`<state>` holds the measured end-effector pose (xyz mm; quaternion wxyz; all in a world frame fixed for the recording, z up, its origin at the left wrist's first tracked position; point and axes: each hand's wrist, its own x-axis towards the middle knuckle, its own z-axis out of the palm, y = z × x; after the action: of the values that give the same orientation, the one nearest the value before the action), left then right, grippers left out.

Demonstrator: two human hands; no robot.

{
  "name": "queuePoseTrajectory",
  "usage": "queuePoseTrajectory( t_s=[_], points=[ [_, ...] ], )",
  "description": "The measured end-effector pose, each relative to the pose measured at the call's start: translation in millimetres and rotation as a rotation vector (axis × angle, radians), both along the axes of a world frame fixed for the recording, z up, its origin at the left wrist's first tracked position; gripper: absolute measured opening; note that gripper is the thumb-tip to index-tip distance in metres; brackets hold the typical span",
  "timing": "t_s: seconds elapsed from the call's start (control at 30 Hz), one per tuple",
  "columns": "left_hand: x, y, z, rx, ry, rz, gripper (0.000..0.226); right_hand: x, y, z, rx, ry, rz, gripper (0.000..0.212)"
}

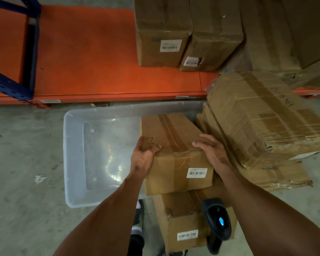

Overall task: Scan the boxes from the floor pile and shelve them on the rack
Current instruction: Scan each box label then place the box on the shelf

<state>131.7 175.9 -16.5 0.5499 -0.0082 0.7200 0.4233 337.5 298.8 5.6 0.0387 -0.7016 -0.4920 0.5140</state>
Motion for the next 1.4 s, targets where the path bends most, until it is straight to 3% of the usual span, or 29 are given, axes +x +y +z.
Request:
queuePoseTrajectory(
  t_s=[0.07, 0.33, 0.6, 0.97, 1.23, 1.4],
  points=[
    [-1.6, -0.6, 2.7, 0.035, -0.031, 0.057, 0.076, -2.7, 0.0, 2.4, 0.023, 0.004, 0.002, 0.048],
    [-23.6, -12.7, 33.9, 0.075, 0.102, 0.011, 0.043, -25.7, 3.3, 33.4, 0.096, 0.035, 0.054, 0.046],
    [-51.8, -27.8, 120.9, 0.100, 0.191, -0.035, 0.048, -49.2, -17.6, 117.3, 0.165, 0.098, 0.009, 0.049],
    [-55.1, -42.4, 297.0, 0.301, 0.427, -0.140, 0.044, -45.3, -53.9, 276.0, 0.396, 0.275, -0.087, 0.060],
    [-4.8, -94.1, 438.8, 0.513, 0.606, -0.143, 0.056, 13.2, -114.3, 415.9, 0.661, 0.387, -0.091, 0.052],
    [34.5, -132.6, 514.8, 0.647, 0.669, -0.138, 0.052, 54.6, -154.1, 490.9, 0.793, 0.426, -0.131, 0.059]
  ],
)
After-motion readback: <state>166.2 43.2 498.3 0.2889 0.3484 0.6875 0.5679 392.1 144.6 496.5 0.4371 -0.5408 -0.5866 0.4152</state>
